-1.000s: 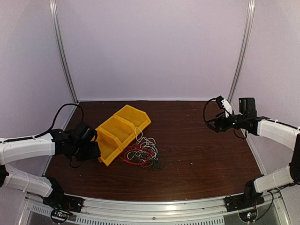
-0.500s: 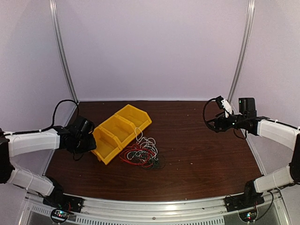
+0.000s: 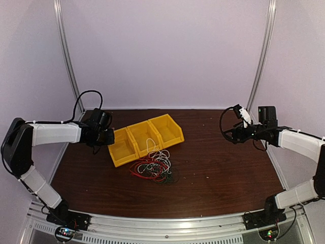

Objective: Untangle the cables

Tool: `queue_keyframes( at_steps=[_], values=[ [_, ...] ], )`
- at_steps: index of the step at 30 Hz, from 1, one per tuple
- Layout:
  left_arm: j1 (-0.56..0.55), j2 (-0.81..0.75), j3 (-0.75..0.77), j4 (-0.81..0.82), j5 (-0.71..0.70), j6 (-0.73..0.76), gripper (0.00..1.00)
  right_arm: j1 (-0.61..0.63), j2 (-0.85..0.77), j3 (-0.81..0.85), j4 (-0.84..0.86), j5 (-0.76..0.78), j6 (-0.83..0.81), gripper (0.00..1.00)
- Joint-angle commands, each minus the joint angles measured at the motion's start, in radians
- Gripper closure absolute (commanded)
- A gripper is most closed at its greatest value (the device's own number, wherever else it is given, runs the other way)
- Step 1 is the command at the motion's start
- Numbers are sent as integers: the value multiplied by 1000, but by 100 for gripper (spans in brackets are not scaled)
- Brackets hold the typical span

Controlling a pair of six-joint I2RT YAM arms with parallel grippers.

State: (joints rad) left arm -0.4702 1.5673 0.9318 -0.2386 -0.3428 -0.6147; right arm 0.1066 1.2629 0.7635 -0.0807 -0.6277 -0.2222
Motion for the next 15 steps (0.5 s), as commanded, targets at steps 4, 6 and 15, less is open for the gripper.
queue_keyframes(
  at_steps=[4, 6, 15],
  values=[
    [10, 102, 112, 127, 50, 152, 70, 17, 19, 19, 4, 22, -3, 12],
    [11, 124, 142, 122, 38, 170, 70, 22, 21, 20, 3, 28, -3, 12],
    [-8, -81, 262, -11, 56, 287, 48, 86, 66, 142, -113, 7, -103, 13]
  ],
)
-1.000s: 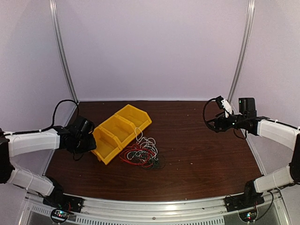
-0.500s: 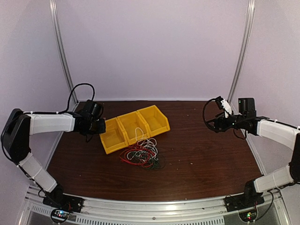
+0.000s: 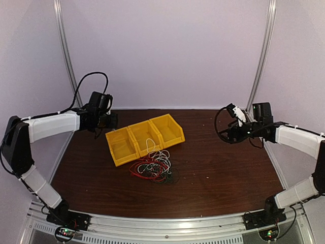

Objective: Untangle the cables

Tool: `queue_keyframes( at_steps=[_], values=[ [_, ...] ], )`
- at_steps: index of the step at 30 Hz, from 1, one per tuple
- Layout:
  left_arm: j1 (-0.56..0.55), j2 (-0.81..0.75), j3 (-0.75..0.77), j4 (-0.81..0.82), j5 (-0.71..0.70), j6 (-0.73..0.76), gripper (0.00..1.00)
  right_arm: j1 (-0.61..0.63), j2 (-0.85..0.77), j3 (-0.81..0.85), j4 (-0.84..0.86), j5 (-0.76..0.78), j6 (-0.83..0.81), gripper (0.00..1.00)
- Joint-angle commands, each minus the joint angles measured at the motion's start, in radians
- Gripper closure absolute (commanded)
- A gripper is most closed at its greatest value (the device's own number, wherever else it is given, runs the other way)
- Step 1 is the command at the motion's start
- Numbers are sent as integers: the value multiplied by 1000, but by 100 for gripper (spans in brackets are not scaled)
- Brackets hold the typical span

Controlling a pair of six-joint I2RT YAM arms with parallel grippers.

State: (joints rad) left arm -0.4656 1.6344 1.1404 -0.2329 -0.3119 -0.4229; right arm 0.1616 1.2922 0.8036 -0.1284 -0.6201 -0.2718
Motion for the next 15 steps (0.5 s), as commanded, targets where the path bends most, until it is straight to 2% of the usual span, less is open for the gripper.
queue_keyframes(
  at_steps=[1, 6, 9, 15],
  values=[
    [-25, -181, 54, -23, 32, 116, 49, 43, 53, 129, -89, -4, -64, 13],
    [-133, -346, -33, 30, 59, 196, 51, 120, 111, 223, -160, -11, -91, 14],
    [-197, -408, -72, 21, 64, 151, 52, 159, 166, 274, -176, -77, -76, 15],
    [-301, -484, -233, 72, 85, 100, 54, 276, 294, 399, -224, -68, -64, 20]
  ],
)
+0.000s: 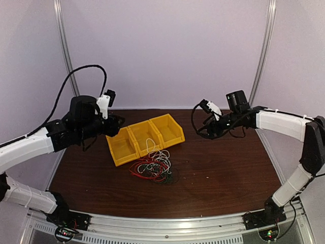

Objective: Untangle the cables

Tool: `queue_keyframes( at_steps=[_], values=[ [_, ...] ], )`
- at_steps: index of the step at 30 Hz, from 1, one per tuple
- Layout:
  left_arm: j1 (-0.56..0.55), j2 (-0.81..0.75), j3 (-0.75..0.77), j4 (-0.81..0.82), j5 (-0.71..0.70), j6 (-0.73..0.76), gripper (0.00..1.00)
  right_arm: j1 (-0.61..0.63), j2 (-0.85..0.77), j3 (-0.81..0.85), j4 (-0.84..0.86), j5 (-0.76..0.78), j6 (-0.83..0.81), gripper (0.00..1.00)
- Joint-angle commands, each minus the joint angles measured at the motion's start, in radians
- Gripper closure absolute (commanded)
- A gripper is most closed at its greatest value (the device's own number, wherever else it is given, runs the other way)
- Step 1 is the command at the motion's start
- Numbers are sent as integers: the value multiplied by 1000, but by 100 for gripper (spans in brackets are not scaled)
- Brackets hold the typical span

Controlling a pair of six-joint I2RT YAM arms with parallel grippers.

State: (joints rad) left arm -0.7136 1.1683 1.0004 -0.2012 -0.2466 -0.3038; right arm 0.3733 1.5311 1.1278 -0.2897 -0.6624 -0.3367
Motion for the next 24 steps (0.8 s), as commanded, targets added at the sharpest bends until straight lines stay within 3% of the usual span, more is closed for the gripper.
queue_keyframes(
  at_steps=[1, 7, 11, 17, 24],
  values=[
    [-75, -21, -112, 48, 20, -12, 55, 82, 69, 92, -76, -31, -6, 22],
    [-182, -47, -237, 121, 60, -47, 59, 140, 113, 126, -104, -89, 19, 27],
    [-226, -45, -347, 266, 76, -103, 60, 225, 144, 124, -156, -39, -35, 37],
    [-234, -7, -385, 308, 74, -149, 60, 278, 195, 133, -128, -20, -17, 43],
    [-234, -54, -463, 373, 55, -217, 60, 331, 338, 295, -94, -6, 51, 51]
  ],
)
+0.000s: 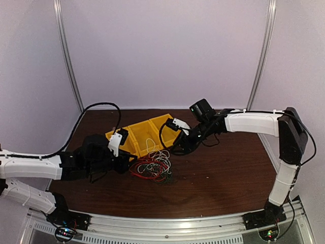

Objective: Untangle the cables

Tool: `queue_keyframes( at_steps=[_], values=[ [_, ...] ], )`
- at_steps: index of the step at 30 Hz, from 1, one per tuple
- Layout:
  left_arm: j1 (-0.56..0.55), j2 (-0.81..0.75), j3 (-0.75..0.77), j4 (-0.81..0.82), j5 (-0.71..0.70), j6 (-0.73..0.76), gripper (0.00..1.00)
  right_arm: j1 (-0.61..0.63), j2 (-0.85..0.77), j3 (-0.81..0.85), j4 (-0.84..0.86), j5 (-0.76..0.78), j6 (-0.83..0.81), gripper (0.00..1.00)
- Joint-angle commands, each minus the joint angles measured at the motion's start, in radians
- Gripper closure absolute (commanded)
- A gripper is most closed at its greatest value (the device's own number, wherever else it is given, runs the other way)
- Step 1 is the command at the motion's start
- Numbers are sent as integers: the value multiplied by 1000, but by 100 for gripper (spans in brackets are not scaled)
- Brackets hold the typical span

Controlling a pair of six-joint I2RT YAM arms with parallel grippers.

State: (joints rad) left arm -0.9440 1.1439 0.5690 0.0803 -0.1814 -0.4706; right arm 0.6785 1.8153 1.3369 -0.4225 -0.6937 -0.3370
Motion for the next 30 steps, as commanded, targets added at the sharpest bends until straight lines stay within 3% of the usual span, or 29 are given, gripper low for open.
queue_keyframes(
  at_steps=[1, 6, 13, 30],
  values=[
    [-3, -32, -38, 93, -10, -62, 60, 32, 73, 108, 54, 34, 74, 51],
    [-4, -13, -52, 95, -9, -121, 60, 48, 195, 246, 91, 103, 134, 52],
    [-4, 0, -76, 132, 2, -168, 60, 70, 374, 501, 0, 156, 129, 52],
    [-3, -94, -92, 89, -126, -245, 59, 135, 496, 632, -76, 350, 26, 52]
  ],
)
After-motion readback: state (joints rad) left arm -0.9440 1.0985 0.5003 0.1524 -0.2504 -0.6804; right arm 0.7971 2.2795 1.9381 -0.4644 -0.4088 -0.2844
